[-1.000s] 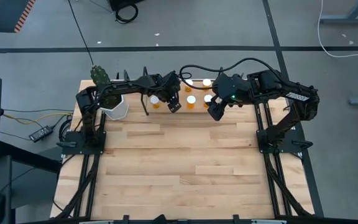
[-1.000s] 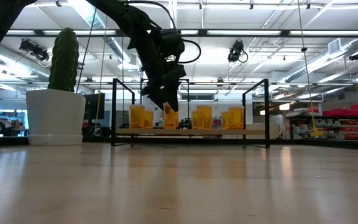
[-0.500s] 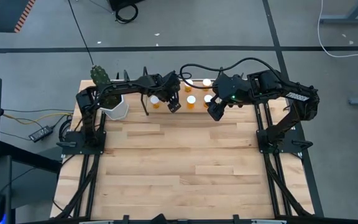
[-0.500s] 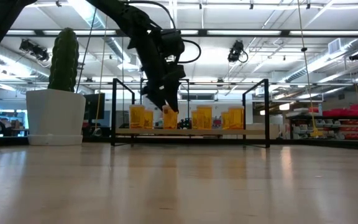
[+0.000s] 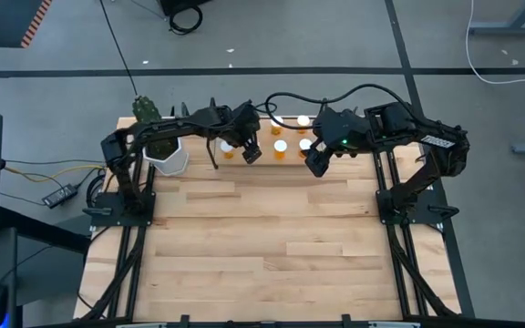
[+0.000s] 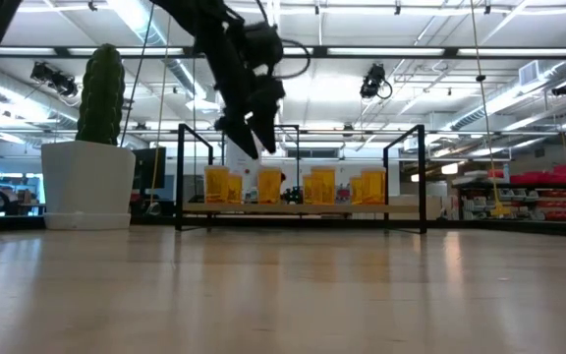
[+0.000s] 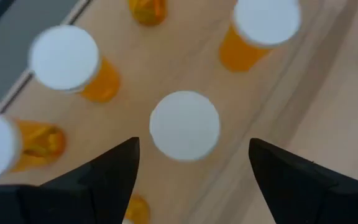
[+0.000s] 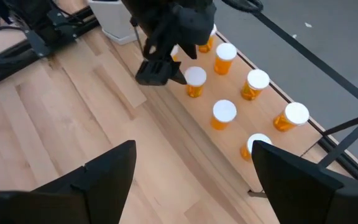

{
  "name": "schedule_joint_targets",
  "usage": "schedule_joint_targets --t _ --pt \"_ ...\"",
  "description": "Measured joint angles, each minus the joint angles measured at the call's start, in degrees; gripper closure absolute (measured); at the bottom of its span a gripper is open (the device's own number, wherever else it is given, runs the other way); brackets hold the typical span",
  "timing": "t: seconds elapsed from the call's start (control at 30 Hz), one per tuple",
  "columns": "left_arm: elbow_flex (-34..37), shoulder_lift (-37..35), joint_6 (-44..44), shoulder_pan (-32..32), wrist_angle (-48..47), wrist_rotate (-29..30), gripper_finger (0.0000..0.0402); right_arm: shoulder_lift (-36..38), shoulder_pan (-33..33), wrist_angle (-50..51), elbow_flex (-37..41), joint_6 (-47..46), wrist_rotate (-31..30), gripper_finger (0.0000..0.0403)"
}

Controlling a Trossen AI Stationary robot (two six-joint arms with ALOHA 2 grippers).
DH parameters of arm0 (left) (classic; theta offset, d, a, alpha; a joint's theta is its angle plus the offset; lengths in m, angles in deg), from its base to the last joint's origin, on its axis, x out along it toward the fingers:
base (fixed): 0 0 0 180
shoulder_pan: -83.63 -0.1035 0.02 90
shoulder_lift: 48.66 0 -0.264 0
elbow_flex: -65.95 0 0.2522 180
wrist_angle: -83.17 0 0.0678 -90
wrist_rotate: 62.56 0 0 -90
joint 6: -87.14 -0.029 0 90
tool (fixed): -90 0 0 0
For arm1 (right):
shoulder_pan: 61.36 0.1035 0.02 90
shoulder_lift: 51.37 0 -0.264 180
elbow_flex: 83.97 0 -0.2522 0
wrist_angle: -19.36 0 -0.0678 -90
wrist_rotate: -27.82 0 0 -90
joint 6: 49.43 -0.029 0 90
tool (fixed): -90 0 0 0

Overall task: Pick and place medicine bottles onto shelf by color
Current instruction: Return to Home Position

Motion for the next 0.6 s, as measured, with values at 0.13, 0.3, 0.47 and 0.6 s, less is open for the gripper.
schedule_joint_targets --t 0.13,0.3,0.47,0.6 --pt "0.0 -4.6 3.1 1.4 -1.3 0.5 0.0094 1.2 0.0 -0.7 0.0 1.1 -0.1 0.0075" --pt "0.0 -10.0 12.1 4.6 -1.6 -0.6 0.0102 3.0 1.1 -4.6 0.0 7.8 -2.4 0.0081" --pt "0.0 -15.2 21.1 11.2 7.2 -0.9 0.0147 5.0 1.1 -5.9 0.2 11.0 -3.1 0.0108" --pt "0.0 -18.4 23.9 16.7 13.7 0.0 0.0214 6.7 1.1 -7.8 2.5 11.7 -3.2 0.014"
